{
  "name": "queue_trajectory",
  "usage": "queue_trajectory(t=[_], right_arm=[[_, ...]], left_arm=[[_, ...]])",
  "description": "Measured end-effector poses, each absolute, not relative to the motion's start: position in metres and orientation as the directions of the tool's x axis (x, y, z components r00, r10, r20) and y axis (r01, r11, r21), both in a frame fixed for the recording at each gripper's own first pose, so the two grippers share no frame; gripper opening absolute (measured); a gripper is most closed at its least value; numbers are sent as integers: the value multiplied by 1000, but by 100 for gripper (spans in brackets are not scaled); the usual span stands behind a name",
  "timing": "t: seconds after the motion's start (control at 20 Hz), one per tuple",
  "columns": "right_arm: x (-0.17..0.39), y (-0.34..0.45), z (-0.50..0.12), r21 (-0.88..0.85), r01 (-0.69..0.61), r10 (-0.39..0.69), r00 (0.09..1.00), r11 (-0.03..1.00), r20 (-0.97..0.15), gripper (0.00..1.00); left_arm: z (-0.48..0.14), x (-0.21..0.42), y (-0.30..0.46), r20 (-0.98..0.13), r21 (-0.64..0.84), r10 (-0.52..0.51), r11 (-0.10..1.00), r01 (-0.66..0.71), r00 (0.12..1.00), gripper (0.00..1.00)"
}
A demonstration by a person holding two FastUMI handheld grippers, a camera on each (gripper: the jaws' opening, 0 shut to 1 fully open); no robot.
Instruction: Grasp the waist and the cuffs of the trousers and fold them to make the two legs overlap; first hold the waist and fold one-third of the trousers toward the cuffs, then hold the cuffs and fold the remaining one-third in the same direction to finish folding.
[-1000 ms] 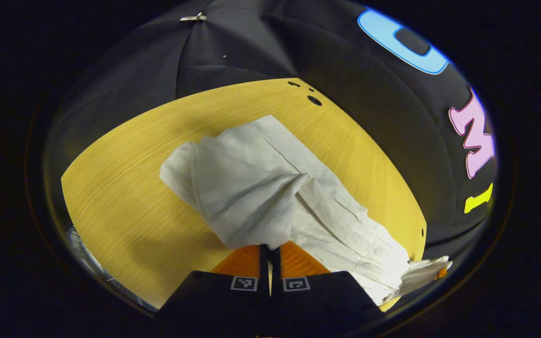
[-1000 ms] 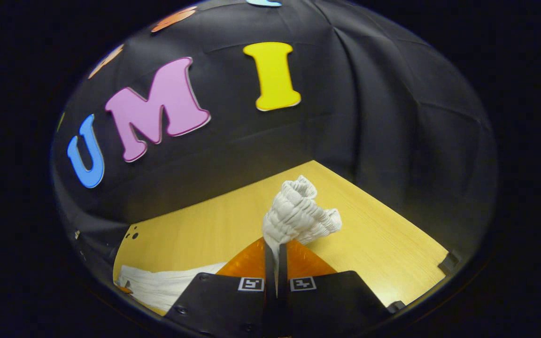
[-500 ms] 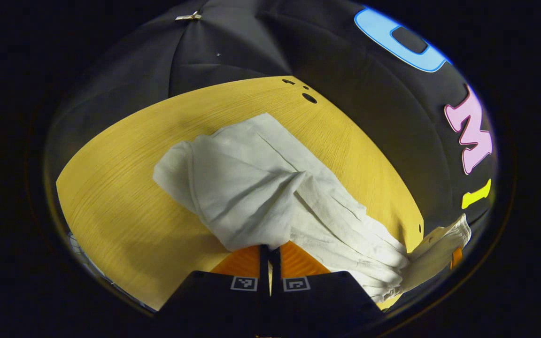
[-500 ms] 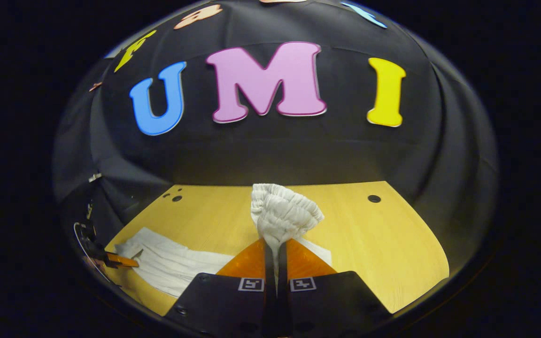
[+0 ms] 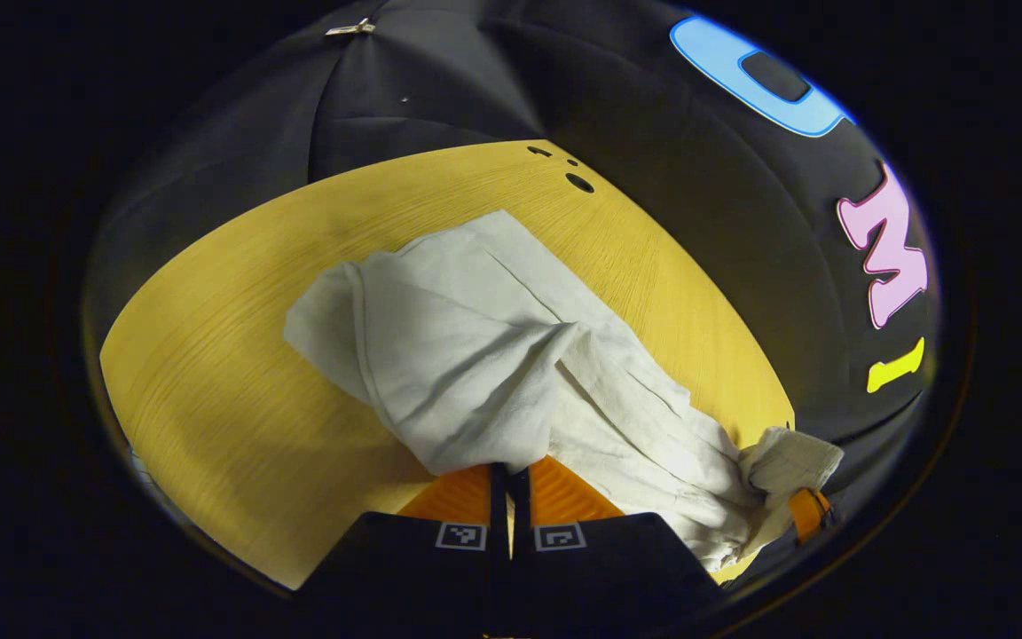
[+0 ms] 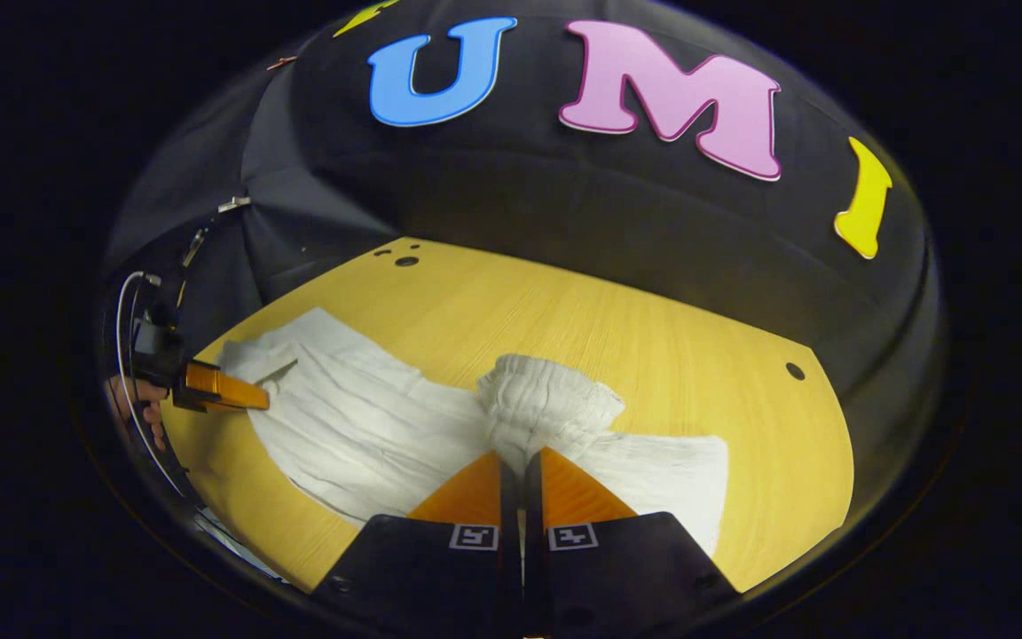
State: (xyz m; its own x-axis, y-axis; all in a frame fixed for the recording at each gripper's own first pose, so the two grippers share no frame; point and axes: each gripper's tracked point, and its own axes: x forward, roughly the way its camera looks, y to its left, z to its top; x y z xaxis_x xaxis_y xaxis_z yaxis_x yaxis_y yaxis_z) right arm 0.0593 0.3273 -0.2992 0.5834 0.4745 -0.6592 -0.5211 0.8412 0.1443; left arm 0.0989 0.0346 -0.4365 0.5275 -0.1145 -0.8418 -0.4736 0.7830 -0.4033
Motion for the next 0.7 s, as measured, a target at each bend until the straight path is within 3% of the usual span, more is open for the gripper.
queue_trajectory(t=[0.15,0.2,0.35,0.4,0.45,0.5,0.6,0.65,0.7], right_arm=[[38,345,-308,262,-515,532,493,816,-689,13],[32,351,-309,308,-505,554,462,806,-692,20],[18,359,-316,398,-468,589,392,789,-707,31],[13,364,-314,447,-448,616,368,774,-697,40],[4,370,-309,513,-420,654,340,749,-676,34],[-2,375,-300,578,-390,693,315,717,-648,66],[-1,374,-291,634,-335,717,311,697,-623,76],[3,367,-289,639,-317,713,329,701,-619,63],[10,355,-285,641,-297,705,352,708,-616,77]], left_arm=[[-435,100,36,-840,-406,-113,781,-476,531,7],[-435,99,36,-839,-407,-112,779,-477,533,6],[-434,100,38,-839,-406,-108,777,-481,533,6],[-434,101,38,-840,-405,-106,776,-484,532,6],[-433,101,39,-840,-405,-106,775,-485,532,6],[-433,102,37,-840,-405,-105,774,-486,533,6],[-433,102,38,-841,-405,-103,771,-491,531,6],[-432,102,39,-841,-407,-103,768,-494,531,6],[-429,102,40,-840,-408,-101,765,-497,534,6]])
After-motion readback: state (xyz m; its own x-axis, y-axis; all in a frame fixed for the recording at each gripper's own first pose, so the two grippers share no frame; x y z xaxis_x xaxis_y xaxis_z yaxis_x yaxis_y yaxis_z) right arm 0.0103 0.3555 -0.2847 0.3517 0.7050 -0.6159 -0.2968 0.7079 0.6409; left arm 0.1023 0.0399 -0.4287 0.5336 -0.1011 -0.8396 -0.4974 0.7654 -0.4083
